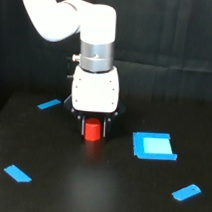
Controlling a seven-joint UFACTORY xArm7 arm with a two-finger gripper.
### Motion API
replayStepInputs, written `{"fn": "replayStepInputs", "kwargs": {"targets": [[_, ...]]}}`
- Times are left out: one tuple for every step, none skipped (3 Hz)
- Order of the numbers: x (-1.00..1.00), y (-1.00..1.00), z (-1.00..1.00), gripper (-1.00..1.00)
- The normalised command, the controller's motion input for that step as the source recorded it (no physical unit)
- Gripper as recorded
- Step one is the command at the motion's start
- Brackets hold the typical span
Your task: Pick up the red object from the table
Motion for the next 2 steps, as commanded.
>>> {"fn": "replayStepInputs", "kwargs": {"targets": [[-0.02,-0.04,-0.08,-1.0],[0.15,-0.01,-0.05,-0.98]]}}
